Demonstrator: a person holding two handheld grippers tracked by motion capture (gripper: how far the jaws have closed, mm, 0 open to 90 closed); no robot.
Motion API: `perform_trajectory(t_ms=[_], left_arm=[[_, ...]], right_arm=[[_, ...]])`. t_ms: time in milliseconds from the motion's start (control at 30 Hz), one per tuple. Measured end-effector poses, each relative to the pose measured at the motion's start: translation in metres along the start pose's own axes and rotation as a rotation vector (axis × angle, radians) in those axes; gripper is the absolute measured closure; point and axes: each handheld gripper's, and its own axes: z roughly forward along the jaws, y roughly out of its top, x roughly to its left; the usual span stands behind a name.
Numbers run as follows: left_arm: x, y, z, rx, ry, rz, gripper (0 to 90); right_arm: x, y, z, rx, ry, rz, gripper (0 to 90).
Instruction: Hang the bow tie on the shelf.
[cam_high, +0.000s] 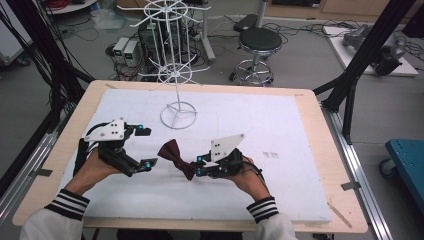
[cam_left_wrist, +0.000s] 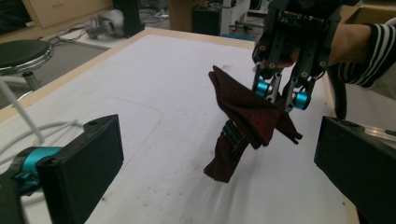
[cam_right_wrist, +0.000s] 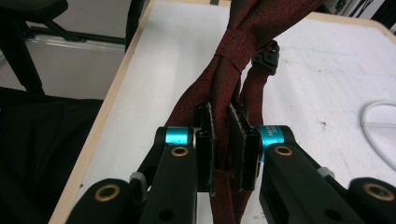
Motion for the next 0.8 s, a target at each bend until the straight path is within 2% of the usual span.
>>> perform_trajectory(t_ms=[133,267,433,500,567,600,667,800], left_arm=[[-0.003,0.009,0.013,0.027,-0.061,0.000,2.2],[-0.008,0.015,0.024,0.055,-0.111,0.029,12.4],[-0.010,0.016,0.033,0.082,-0.142,0.030,22.8],[-0.010,0.016,0.034,0.090,-0.153,0.037,33.2],[-0.010,0.016,0.034,0.094,-0.149,0.036,48.8],[-0.011,0.016,0.034,0.098,-0.166,0.039,52.7],[-0.012,0.016,0.034,0.088,-0.174,0.026,58.2],[-0.013,0.017,0.031,0.092,-0.180,0.030,71.5]], right_arm=[[0.000,0.001,-0.002,-0.017,-0.008,-0.024,82.2],[0.001,0.001,-0.004,-0.033,-0.007,-0.037,82.1],[0.003,0.003,-0.005,-0.041,-0.007,-0.049,82.1],[0.003,0.003,-0.005,-0.041,-0.005,-0.053,82.1],[0.004,0.003,-0.005,-0.037,-0.008,-0.055,82.1],[0.004,0.003,-0.005,-0.036,-0.007,-0.058,82.0],[0.003,0.003,-0.005,-0.028,-0.009,-0.058,82.0],[0.003,0.002,-0.005,-0.024,-0.014,-0.048,82.0]])
